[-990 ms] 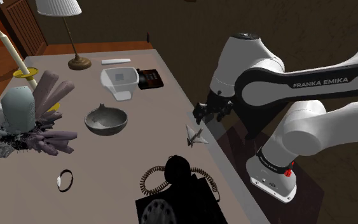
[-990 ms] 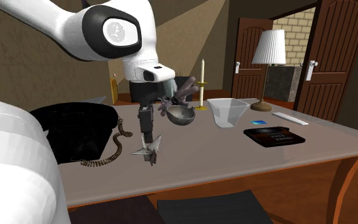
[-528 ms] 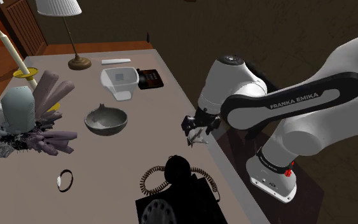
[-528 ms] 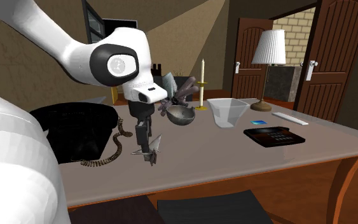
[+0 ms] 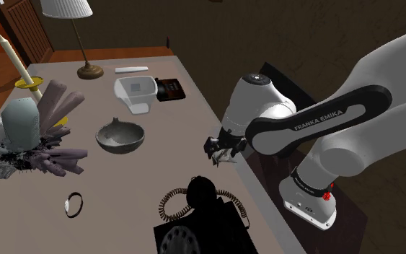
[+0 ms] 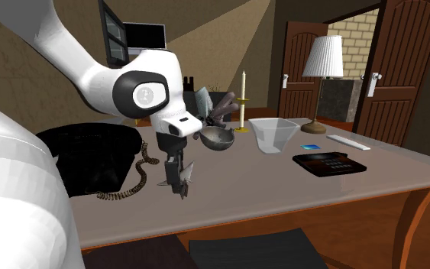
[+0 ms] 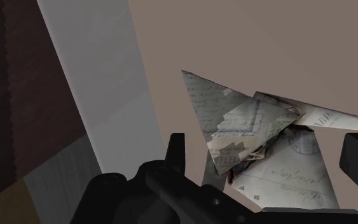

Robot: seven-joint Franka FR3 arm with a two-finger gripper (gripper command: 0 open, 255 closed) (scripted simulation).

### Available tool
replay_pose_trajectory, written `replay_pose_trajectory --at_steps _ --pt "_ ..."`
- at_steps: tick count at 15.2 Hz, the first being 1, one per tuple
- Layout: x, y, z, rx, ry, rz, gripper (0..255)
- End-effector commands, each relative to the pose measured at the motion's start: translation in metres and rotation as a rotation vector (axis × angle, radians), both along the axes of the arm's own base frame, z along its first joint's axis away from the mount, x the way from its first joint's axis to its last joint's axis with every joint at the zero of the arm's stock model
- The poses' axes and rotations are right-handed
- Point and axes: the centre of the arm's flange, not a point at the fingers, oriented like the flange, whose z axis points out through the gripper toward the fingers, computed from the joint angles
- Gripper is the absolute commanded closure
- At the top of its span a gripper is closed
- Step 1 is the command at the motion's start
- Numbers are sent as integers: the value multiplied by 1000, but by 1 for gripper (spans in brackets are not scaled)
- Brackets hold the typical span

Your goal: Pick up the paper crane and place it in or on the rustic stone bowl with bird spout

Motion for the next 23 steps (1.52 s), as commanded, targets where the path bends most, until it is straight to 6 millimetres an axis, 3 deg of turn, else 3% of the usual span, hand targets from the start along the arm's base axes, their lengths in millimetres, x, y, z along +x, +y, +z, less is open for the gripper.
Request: replay_pose_trajectory --at_steps 1,5,6,15,23 --pt "0 0 -1 0 0 0 0" --pt "0 0 -1 0 0 0 0" --pt "0 0 -1 0 0 0 255" --pt "0 0 -1 0 0 0 255" --pt "0 0 41 0 0 0 255"
